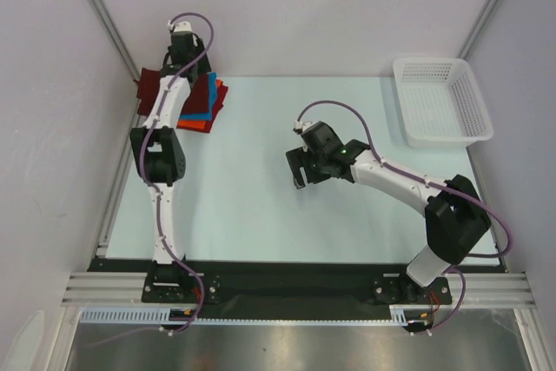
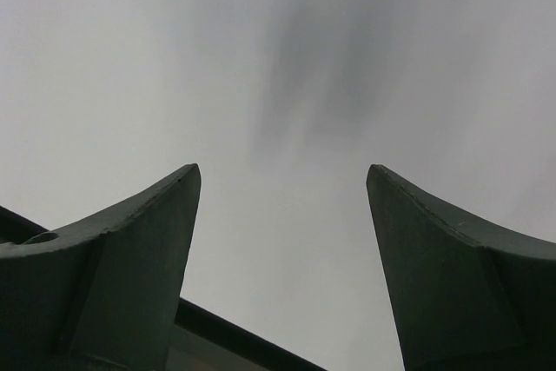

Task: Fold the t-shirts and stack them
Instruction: Neatly place the folded tshirt to the corner

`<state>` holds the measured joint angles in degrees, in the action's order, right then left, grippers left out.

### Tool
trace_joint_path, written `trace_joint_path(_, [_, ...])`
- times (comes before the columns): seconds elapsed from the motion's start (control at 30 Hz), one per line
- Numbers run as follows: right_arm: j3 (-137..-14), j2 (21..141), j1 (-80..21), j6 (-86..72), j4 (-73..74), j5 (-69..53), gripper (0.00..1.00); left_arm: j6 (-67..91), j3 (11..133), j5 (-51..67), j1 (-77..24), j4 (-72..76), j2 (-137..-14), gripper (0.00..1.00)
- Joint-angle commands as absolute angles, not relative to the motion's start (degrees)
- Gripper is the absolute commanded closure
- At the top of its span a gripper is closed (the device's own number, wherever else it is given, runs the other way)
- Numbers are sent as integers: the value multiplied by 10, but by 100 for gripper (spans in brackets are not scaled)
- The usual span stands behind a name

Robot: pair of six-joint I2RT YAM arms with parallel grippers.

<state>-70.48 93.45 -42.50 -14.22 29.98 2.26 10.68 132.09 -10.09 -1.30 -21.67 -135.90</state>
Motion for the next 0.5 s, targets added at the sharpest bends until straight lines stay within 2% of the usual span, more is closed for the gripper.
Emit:
trace_joint_path(0.0, [-686, 894, -422, -159, 278, 36, 17, 134, 1369, -134, -30, -222, -1394, 36])
trace_joint_path(0.2, [-677, 882, -417, -165, 280, 40, 17, 105, 1379, -223, -59, -217, -1420, 40])
trace_joint_path(0.47, [-671, 876, -417, -170, 280, 42, 17, 60, 1372, -277, -69, -193, -1434, 43])
